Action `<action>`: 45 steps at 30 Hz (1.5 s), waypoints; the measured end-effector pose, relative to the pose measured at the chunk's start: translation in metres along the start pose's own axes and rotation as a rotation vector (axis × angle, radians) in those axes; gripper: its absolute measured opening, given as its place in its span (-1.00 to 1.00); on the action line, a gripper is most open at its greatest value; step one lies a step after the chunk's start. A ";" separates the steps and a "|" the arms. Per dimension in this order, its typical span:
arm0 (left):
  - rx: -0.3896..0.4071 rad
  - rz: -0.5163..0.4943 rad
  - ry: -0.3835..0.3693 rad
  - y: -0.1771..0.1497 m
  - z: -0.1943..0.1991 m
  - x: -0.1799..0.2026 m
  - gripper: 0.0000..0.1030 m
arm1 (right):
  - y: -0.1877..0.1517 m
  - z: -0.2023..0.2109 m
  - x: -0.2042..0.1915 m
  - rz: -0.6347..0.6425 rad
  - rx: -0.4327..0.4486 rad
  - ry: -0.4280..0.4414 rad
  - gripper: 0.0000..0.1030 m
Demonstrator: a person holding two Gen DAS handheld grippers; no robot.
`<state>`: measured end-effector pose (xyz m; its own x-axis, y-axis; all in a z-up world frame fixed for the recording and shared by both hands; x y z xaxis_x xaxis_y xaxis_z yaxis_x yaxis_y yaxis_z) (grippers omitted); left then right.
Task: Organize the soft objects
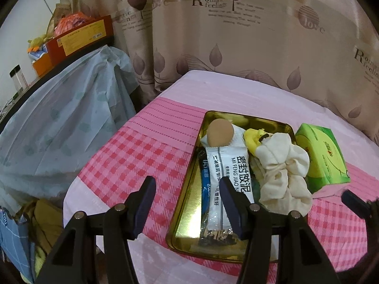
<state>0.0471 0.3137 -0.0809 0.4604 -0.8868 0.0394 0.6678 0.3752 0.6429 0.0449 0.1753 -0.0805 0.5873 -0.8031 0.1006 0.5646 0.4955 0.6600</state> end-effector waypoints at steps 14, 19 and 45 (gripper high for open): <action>0.019 -0.065 -0.008 -0.006 0.007 0.018 0.11 | -0.030 0.015 0.002 -0.032 -0.038 -0.046 0.95; 0.018 -0.070 -0.009 -0.006 0.007 0.019 0.11 | -0.034 0.013 0.003 -0.047 -0.050 -0.037 0.95; 0.019 -0.092 -0.014 -0.009 0.007 0.022 0.11 | -0.042 0.007 -0.002 -0.054 -0.074 -0.013 0.95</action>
<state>0.0477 0.2886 -0.0807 0.3892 -0.9211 -0.0095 0.6956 0.2871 0.6586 0.0160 0.1538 -0.1028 0.5478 -0.8331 0.0764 0.6366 0.4744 0.6080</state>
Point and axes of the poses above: each gripper's, at about its wrist camera, not at the fingertips, and z roughly against the way its jaws point, x to its right, y to its top, the point moved 10 cm from there along -z, roughly the way its jaws point, and after that the axes turned 10 degrees about z, right-handed, at the moved point
